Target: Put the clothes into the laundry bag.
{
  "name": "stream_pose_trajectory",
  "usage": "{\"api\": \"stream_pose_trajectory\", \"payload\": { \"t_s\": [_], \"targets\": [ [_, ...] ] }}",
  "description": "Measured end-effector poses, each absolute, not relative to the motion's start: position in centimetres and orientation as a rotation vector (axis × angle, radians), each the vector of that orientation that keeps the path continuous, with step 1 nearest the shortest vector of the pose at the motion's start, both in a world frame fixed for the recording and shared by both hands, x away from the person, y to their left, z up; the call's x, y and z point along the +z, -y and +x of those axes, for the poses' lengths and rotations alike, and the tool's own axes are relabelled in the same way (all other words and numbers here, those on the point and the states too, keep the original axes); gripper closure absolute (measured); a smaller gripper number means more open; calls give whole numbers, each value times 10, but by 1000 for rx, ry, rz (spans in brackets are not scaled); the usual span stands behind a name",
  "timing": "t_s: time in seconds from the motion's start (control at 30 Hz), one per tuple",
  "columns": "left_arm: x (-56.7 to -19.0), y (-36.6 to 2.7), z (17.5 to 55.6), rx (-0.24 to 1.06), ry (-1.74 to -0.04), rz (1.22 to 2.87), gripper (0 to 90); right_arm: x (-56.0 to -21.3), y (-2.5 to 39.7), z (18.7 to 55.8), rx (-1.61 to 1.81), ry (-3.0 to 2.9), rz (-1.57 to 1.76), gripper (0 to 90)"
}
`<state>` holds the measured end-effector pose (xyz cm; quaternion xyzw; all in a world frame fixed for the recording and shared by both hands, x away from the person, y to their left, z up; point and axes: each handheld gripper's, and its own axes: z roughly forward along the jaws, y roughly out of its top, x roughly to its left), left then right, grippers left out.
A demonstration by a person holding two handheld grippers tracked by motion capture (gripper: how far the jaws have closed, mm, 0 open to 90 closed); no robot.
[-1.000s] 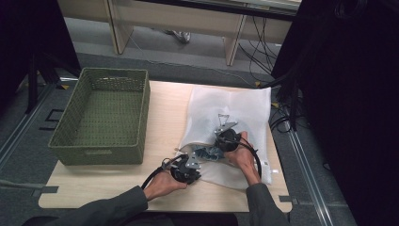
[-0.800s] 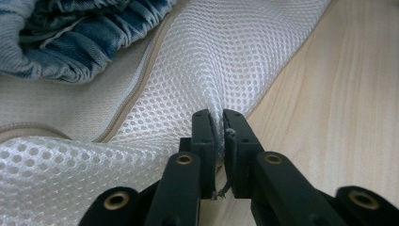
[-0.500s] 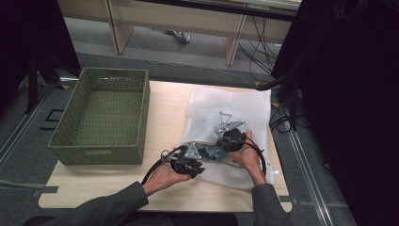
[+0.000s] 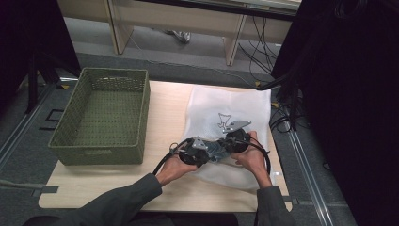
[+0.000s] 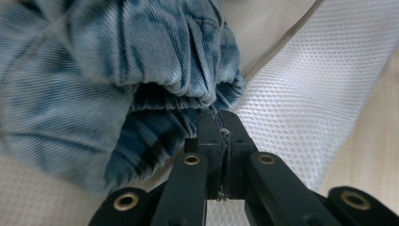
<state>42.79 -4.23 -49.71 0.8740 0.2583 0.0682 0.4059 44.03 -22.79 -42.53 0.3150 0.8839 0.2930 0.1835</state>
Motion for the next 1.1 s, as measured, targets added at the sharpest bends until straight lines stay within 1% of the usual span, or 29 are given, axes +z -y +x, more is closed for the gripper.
{"api": "stream_pose_trajectory", "payload": {
  "t_s": [0.13,0.17,0.23,0.3,0.33,0.37,0.47,0.53,0.6,0.7,0.8,0.83,0.87,0.9,0.97,1.1],
  "targets": [
    [-502,54,432,188,-655,2218,887,-421,231,441,838,-2503,876,879],
    [-504,59,433,180,-680,2182,888,-421,230,438,870,-2497,908,880],
    [-501,61,442,182,-692,2192,890,-419,230,437,907,-2493,918,881],
    [-502,70,447,163,-767,2111,891,-415,229,436,913,-2495,908,882],
    [-501,70,452,180,-736,2144,891,-414,228,437,931,-2485,893,882],
    [-500,71,455,195,-771,2144,891,-412,227,435,923,-2481,905,882],
    [-499,73,462,216,-788,2122,892,-409,226,434,915,-2481,870,882],
    [-494,75,470,255,-801,2096,892,-405,227,433,901,-2488,882,883],
    [-493,77,472,252,-826,2061,892,-405,228,433,929,-2485,875,883],
    [-497,76,470,265,-819,2093,888,-408,229,435,913,-2492,880,883],
    [-502,71,463,242,-803,2119,843,-419,228,437,889,-2533,877,883],
    [-502,69,460,233,-801,2103,827,-424,227,438,882,-2533,886,882],
    [-501,64,459,227,-764,2144,812,-427,227,439,875,-2536,874,882],
    [-498,60,456,213,-762,2140,797,-427,226,437,848,-2546,935,882],
    [-491,52,450,211,-731,2149,782,-429,229,440,855,-2561,888,882],
    [-479,35,441,230,-693,2178,730,-429,228,439,869,-2534,931,882]
  ]
}}
